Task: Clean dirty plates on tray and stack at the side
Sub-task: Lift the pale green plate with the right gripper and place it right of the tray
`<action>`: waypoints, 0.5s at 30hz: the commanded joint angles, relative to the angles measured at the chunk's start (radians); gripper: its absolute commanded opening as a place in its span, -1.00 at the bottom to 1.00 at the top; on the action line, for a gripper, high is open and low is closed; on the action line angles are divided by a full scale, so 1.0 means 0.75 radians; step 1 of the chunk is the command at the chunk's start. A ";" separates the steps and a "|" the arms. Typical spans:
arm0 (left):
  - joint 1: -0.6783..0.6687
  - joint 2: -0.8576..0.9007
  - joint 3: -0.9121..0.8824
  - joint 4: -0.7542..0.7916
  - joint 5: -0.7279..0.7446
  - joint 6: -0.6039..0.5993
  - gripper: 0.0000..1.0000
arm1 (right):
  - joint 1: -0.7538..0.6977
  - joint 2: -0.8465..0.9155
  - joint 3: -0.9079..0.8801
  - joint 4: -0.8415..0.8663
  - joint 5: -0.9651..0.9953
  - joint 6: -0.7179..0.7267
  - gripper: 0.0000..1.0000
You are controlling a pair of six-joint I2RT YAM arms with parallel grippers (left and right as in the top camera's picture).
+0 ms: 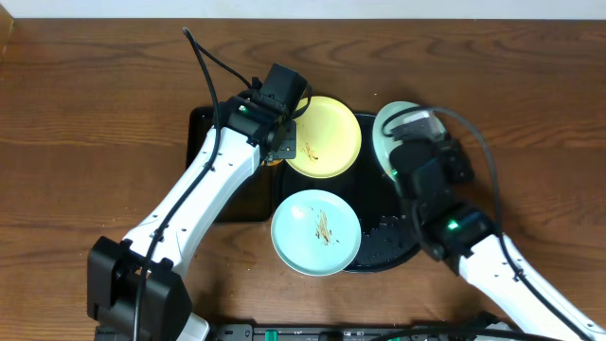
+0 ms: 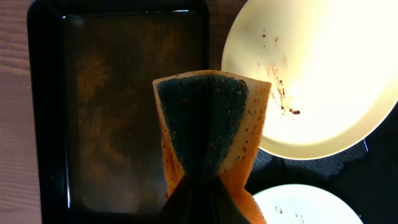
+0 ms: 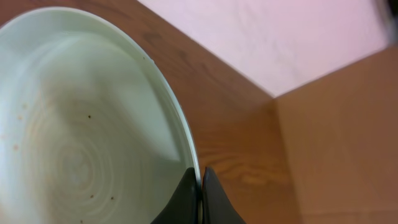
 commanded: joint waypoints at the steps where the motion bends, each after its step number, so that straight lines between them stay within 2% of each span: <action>1: 0.005 -0.030 0.003 -0.010 -0.026 -0.008 -0.86 | -0.161 -0.021 0.031 -0.004 -0.139 0.219 -0.98; 9: 0.005 -0.030 0.003 -0.012 -0.026 -0.008 -0.85 | -0.605 -0.020 0.031 -0.085 -0.543 0.499 -0.98; 11: 0.005 -0.030 0.003 -0.012 -0.026 -0.008 -0.85 | -0.792 -0.015 0.030 -0.103 -0.694 0.592 -0.98; 15: 0.005 -0.030 0.003 -0.013 -0.026 -0.008 -0.85 | -1.066 0.027 0.029 -0.126 -0.787 0.734 -0.98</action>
